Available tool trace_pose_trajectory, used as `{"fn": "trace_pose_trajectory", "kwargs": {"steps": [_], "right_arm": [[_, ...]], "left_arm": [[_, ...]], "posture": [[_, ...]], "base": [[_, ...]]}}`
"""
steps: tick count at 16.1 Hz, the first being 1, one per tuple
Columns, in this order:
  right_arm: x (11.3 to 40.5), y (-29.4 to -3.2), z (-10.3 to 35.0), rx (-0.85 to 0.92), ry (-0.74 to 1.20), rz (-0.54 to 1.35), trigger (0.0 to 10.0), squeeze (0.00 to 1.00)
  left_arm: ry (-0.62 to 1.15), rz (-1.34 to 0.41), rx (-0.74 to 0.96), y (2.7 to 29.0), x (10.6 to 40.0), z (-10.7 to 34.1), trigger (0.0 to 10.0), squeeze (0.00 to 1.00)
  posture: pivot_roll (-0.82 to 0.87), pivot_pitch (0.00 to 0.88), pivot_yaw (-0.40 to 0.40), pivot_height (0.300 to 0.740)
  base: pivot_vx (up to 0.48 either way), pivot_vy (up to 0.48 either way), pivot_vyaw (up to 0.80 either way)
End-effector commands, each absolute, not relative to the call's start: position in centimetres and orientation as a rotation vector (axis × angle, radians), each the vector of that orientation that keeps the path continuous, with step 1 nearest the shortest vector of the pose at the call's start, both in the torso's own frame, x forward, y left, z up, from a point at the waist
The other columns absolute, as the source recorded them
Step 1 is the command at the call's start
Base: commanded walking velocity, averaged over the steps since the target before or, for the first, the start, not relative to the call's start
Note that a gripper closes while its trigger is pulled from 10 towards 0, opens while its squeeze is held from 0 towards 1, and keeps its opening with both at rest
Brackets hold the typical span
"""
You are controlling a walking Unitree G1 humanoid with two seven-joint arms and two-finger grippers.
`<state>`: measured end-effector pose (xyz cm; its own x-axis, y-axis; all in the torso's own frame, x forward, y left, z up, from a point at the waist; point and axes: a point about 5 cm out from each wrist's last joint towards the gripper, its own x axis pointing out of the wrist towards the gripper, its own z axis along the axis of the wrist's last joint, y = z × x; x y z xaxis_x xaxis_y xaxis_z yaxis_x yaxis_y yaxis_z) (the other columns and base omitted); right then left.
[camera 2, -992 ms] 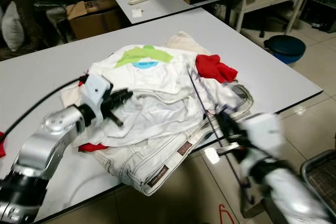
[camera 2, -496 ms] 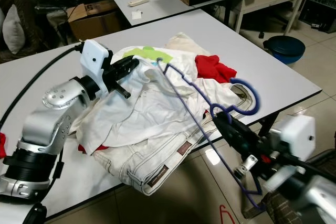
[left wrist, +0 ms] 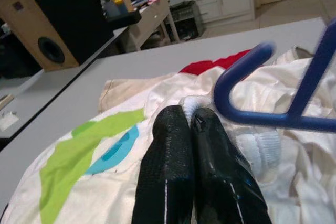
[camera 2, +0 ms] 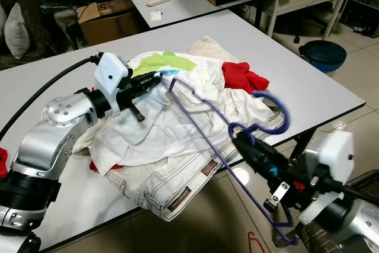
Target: Hang hanger
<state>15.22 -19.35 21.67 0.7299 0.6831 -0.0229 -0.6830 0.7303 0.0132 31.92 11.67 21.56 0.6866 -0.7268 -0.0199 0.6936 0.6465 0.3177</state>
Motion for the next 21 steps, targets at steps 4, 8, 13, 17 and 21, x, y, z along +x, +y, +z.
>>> {"fn": "trace_pose_trajectory", "kwargs": {"steps": [4, 8, 13, 17, 21], "right_arm": [[14.8, -18.6, 20.5, -0.009, 0.109, 0.784, 10.0, 0.0], [15.0, -19.3, 20.2, -0.044, 0.125, 0.722, 10.0, 0.0], [15.2, -19.5, 20.3, -0.05, 0.1, 0.688, 10.0, 0.0], [14.8, -18.9, 20.3, -0.042, 0.104, 0.734, 10.0, 0.0], [14.4, -18.6, 19.9, -0.055, 0.145, 0.773, 10.0, 0.0]], "left_arm": [[-0.118, -0.812, 0.265, 11.5, 31.8, 22.4, 0.0, 0.0], [-0.093, -0.848, 0.122, 11.6, 31.4, 22.7, 0.0, 0.0], [-0.011, -0.761, 0.039, 12.6, 32.0, 21.8, 0.0, 0.0], [-0.008, -0.667, 0.021, 13.3, 32.7, 21.7, 0.0, 0.0], [-0.018, -0.648, 0.002, 13.2, 32.9, 21.9, 0.0, 0.0]], "posture": [[-0.06, 0.047, 0.134, 0.74], [-0.06, 0.047, 0.139, 0.74], [-0.06, 0.051, 0.141, 0.74], [-0.06, 0.051, 0.14, 0.74], [-0.07, 0.044, 0.135, 0.74]], "base": [[0.0, 0.0, 0.0], [0.0, 0.0, 0.0], [0.0, 0.0, 0.0], [0.0, 0.0, 0.0], [0.0, 0.0, 0.0]]}}
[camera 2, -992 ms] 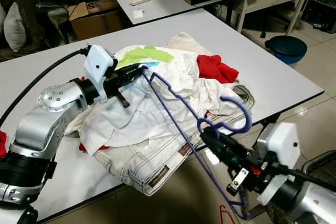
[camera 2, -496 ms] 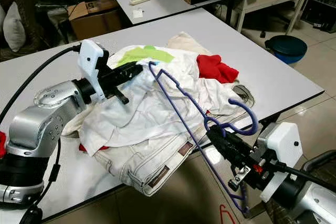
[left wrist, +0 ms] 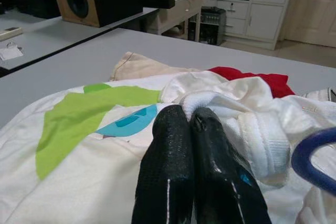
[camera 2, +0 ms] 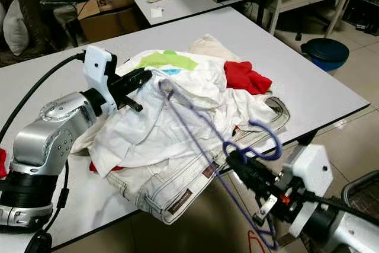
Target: Hang hanger
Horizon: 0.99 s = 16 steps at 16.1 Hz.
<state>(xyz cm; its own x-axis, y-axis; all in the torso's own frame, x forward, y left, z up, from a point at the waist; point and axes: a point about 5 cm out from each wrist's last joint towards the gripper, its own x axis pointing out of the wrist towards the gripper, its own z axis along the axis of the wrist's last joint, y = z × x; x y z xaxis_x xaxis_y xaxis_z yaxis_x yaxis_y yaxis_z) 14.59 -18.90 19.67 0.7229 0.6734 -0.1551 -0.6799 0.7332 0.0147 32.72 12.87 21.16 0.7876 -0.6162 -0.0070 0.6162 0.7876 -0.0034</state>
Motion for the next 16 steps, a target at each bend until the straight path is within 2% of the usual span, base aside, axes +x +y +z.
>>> {"fn": "trace_pose_trajectory", "kwargs": {"steps": [1, 4, 9, 11, 16], "right_arm": [[14.5, -18.7, 19.8, -0.055, 0.145, 0.768, 10.0, 0.0], [15.2, -18.9, 19.4, -0.074, 0.164, 0.747, 10.0, 0.0], [14.3, -19.5, 18.0, -0.146, 0.318, 0.787, 10.0, 0.0], [13.8, -19.8, 18.8, -0.124, 0.288, 0.79, 10.0, 0.0], [12.2, -21.2, 21.1, 0.008, 0.17, 0.752, 10.0, 0.0]], "left_arm": [[-0.024, -0.678, -0.009, 13.0, 32.6, 22.0, 0.0, 0.0], [-0.019, -0.731, 0.008, 12.8, 31.6, 21.6, 0.0, 0.0], [-0.045, -0.594, 0.041, 14.4, 32.5, 21.6, 0.0, 0.0], [-0.09, -0.523, 0.066, 14.7, 33.2, 22.1, 0.0, 0.0], [-0.193, -0.569, 0.113, 13.2, 33.4, 23.3, 0.0, 0.0]], "posture": [[-0.07, 0.042, 0.133, 0.74], [-0.06, 0.034, 0.116, 0.74], [-0.07, 0.033, 0.104, 0.74], [-0.09, 0.041, 0.109, 0.74], [-0.12, 0.058, 0.13, 0.74]], "base": [[0.0, 0.0, 0.0], [0.0, 0.0, 0.0], [0.0, 0.0, 0.0], [0.0, 0.0, 0.0], [0.0, 0.0, 0.0]]}}
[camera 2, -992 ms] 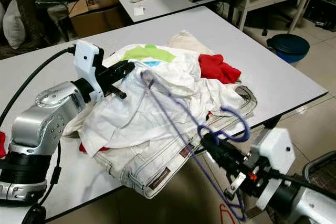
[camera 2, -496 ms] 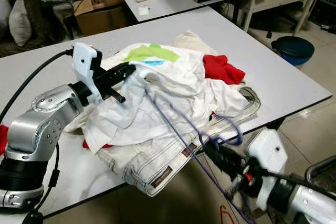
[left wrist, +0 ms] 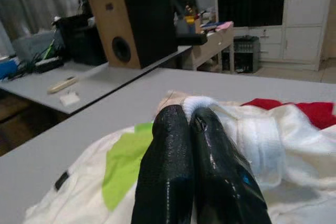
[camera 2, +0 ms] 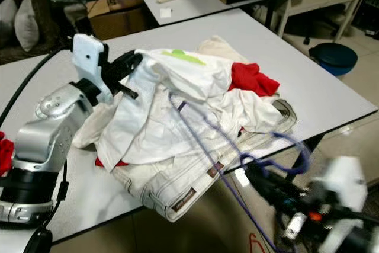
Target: Hang hanger
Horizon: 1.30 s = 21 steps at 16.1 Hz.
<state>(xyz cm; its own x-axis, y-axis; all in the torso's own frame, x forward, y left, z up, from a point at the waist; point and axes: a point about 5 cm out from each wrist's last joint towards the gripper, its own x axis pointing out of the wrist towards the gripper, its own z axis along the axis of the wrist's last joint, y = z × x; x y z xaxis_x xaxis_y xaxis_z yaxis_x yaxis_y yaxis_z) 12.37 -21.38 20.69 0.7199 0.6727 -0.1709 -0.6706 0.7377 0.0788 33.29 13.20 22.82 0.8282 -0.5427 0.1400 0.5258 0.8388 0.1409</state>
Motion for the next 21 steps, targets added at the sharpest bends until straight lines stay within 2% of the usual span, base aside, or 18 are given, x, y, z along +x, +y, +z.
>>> {"fn": "trace_pose_trajectory", "kwargs": {"steps": [1, 6, 12, 16, 21], "right_arm": [[12.0, -21.2, 20.9, 0.049, 0.187, 0.751, 10.0, 0.0], [13.0, -21.2, 18.8, 0.346, 0.175, 0.637, 10.0, 0.0], [14.0, -20.7, 17.3, 0.564, 0.163, 0.625, 10.0, 0.0], [14.0, -20.3, 15.3, 0.564, 0.319, 0.647, 10.0, 0.0], [15.0, -20.9, 14.7, 0.577, 0.35, 0.609, 10.0, 0.0]], "left_arm": [[-0.213, -0.579, 0.117, 13.0, 33.4, 23.5, 0.0, 0.0], [-0.264, -0.599, 0.125, 12.7, 33.2, 24.1, 0.0, 0.0], [-0.27, -0.605, 0.114, 12.6, 32.9, 23.9, 0.0, 0.0], [-0.277, -0.623, 0.113, 12.1, 32.8, 24.1, 0.0, 0.0], [-0.289, -0.672, 0.108, 12.0, 32.1, 24.1, 0.0, 0.0]], "posture": [[-0.12, 0.06, 0.133, 0.74], [-0.09, 0.066, 0.118, 0.74], [-0.08, 0.067, 0.113, 0.74], [-0.08, 0.071, 0.112, 0.74], [-0.07, 0.073, 0.102, 0.74]], "base": [[0.0, 0.0, 0.0], [0.0, 0.0, 0.0], [0.0, 0.0, 0.0], [0.0, 0.0, 0.0], [0.0, 0.0, 0.0]]}}
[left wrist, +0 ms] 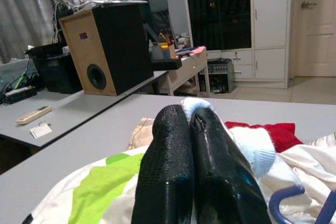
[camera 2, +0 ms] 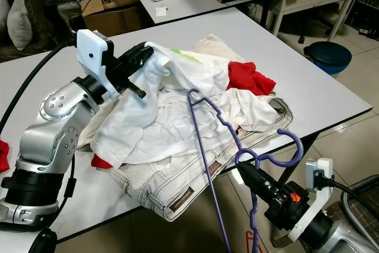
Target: Hang hanger
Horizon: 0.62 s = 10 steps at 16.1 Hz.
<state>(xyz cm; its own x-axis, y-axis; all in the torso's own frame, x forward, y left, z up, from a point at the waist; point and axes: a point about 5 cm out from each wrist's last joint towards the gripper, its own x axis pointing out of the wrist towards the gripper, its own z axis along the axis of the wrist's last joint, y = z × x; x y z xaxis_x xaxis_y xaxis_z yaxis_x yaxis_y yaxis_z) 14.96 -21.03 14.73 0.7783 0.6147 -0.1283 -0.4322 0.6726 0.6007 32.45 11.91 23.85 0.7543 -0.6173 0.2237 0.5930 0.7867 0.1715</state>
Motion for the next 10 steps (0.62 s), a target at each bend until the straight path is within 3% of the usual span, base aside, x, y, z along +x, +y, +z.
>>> {"fn": "trace_pose_trajectory", "kwargs": {"steps": [1, 10], "right_arm": [[15.18, -20.96, 14.72, 0.59, 0.343, 0.604, 10.0, 0.0], [15.67, -21.47, 15.05, 0.668, 0.285, 0.571, 10.0, 0.0]], "left_arm": [[-0.288, -0.678, 0.111, 11.95, 32.05, 24.08, 0.0, 0.0], [-0.292, -0.694, 0.129, 12.07, 31.82, 24.02, 0.0, 0.0]], "posture": [[-0.07, 0.074, 0.1, 0.74], [-0.07, 0.074, 0.101, 0.74]], "base": [[0.0, 0.0, 0.0], [0.0, 0.0, 0.0]]}}
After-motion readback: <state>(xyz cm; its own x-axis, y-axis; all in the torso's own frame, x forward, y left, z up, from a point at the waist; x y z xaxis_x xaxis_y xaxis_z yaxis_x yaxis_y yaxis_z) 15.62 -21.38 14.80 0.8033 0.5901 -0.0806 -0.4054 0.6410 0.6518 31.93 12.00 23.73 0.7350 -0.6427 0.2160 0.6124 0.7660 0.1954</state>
